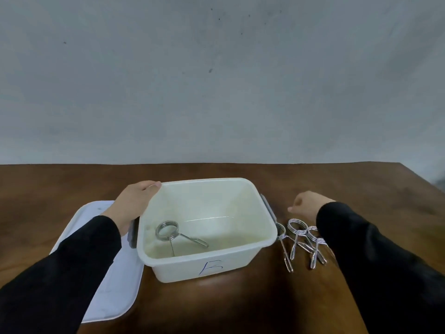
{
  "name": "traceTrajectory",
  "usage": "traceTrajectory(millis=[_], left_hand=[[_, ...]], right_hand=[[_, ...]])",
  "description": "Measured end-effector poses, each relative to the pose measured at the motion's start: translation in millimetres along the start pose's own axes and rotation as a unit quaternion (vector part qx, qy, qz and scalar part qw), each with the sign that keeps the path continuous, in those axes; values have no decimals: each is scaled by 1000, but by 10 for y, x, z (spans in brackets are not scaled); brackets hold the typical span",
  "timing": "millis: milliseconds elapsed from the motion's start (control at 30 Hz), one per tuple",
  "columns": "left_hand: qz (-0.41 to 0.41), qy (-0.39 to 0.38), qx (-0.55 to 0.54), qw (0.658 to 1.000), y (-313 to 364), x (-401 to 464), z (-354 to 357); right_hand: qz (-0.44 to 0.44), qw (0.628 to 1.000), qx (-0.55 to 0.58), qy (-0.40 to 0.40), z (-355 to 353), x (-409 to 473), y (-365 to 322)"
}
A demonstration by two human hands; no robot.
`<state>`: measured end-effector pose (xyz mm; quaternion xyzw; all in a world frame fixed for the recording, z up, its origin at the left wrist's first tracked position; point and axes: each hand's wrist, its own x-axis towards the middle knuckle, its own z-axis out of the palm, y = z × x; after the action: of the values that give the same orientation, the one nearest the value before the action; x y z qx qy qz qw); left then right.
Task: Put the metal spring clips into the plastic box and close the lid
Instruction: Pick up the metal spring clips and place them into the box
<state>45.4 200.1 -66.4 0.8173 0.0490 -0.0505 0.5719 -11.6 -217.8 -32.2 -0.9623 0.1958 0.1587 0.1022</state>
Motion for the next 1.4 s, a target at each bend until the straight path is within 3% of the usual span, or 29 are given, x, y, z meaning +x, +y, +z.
traceTrajectory(millis=[200, 400, 600, 1100, 1267, 1400], left_hand=[[-8, -17, -13, 1000, -18, 11, -21], [-10, -35, -35, 999, 27, -54, -16], [-9, -29, -49, 998, 65, -95, -7], [-10, -28, -53, 998, 64, -104, -10], [-4, -34, -39, 999, 93, -123, -20], [-5, -29, -36, 999, 128, -147, -19]], right_hand=[[93, 985, -116, -91, 239, 104, 445], [131, 988, -69, -39, 323, 298, 680], [169, 975, -118, -84, 397, 197, 812], [177, 976, -99, -74, 479, 328, 767], [106, 992, -57, 32, -22, 97, 442], [-30, 992, 38, 113, -592, -311, -217]])
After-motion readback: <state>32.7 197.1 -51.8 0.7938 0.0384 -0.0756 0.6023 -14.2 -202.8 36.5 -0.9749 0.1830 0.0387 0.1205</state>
